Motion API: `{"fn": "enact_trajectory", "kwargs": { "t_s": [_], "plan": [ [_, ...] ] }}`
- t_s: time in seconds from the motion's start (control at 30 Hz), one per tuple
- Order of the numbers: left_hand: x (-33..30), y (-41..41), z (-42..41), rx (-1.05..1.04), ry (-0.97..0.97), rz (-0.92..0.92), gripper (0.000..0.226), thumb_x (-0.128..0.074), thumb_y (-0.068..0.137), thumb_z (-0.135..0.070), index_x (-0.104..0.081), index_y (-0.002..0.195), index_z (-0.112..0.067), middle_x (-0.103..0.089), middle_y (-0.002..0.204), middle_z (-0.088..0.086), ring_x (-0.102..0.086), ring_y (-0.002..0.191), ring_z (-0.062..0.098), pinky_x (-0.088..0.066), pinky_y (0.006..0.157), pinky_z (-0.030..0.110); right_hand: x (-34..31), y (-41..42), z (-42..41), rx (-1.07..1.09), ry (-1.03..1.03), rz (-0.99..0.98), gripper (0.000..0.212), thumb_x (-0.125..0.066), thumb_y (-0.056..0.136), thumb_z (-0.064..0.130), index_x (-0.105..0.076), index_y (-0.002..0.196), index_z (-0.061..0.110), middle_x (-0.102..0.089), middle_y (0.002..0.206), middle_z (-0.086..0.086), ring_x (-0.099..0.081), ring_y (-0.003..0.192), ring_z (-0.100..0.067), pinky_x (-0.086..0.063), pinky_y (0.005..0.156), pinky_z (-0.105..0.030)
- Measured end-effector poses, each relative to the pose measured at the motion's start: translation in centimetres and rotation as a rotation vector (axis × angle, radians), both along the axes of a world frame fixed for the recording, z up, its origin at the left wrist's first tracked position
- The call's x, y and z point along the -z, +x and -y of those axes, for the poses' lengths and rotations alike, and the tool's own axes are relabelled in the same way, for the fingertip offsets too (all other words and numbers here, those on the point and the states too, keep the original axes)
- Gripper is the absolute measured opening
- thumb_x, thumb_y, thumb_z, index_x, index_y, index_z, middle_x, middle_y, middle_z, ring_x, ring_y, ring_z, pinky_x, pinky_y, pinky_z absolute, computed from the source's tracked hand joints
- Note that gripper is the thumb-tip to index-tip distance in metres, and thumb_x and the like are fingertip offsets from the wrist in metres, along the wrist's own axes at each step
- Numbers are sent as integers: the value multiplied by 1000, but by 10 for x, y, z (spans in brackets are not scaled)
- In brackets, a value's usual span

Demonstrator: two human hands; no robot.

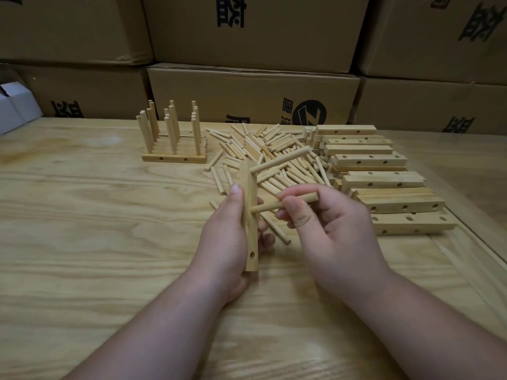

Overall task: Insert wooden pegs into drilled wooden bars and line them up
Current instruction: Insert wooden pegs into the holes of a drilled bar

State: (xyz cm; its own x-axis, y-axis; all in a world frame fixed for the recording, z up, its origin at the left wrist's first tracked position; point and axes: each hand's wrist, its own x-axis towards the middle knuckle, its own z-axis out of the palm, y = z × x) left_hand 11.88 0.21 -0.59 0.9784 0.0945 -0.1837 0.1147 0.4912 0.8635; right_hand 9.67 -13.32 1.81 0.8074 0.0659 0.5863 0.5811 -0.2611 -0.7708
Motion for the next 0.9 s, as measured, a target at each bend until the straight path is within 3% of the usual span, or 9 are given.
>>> {"fn": "enact_trajectory", "kwargs": {
  "t_s": [0.1, 0.23, 0.4, 0.5, 0.67, 0.8, 0.9],
  "plan": [
    [0, -4, 4, -46, 100, 22, 57, -37, 106, -54, -67, 86, -9, -59, 51, 3, -57, 43, 15, -49, 45, 25, -2, -2, -1, -16, -31, 52, 10, -61, 94, 17, -70, 98, 21, -70, 83, 2, -70, 77, -9, -53, 62, -11],
    [1, -6, 5, -77, 145, 49, 61, -32, 106, -57, -67, 88, -10, -60, 50, 2, -60, 41, 15, -49, 44, 24, -6, -3, -1, -59, -37, 51, 11, -61, 95, 15, -70, 99, 14, -72, 80, 4, -71, 76, -8, -53, 63, -12],
    [2, -3, 5, -54, 98, 39, 65, -35, 103, -61, -66, 84, -8, -57, 49, 1, -60, 45, 19, -60, 61, 37, -7, -2, 0, -151, 116, -106, 10, -59, 94, 14, -68, 94, 18, -72, 82, 2, -71, 73, -3, -53, 61, -11],
    [2, -3, 5, -58, 124, 38, 64, -34, 104, -60, -67, 83, -10, -58, 49, -1, -60, 46, 18, -58, 57, 31, -7, -3, -1, -156, 134, -121, 13, -59, 95, 9, -68, 94, 18, -72, 83, 1, -70, 72, -2, -52, 60, -11],
    [2, -3, 7, -95, 188, 39, 65, -33, 105, -57, -69, 81, -8, -59, 48, 0, -59, 40, 13, -48, 41, 21, -5, -4, -3, -83, -29, 1, 11, -60, 97, 13, -67, 97, 20, -71, 84, 8, -71, 72, -4, -53, 62, -12],
    [5, -1, 6, -72, 138, 42, 65, -35, 104, -59, -68, 79, -8, -56, 50, 2, -58, 41, 17, -55, 51, 28, -6, -1, -1, -151, 126, -128, 12, -58, 96, 7, -67, 94, 15, -73, 80, 7, -70, 70, -2, -52, 60, -11],
    [7, -1, 4, -61, 110, 47, 68, -36, 103, -60, -73, 72, -13, -57, 51, 4, -57, 43, 17, -56, 55, 32, -3, 0, -3, -194, 160, -118, 11, -55, 97, 3, -65, 95, 7, -71, 73, 13, -68, 63, 2, -51, 58, -10]
  ]
}}
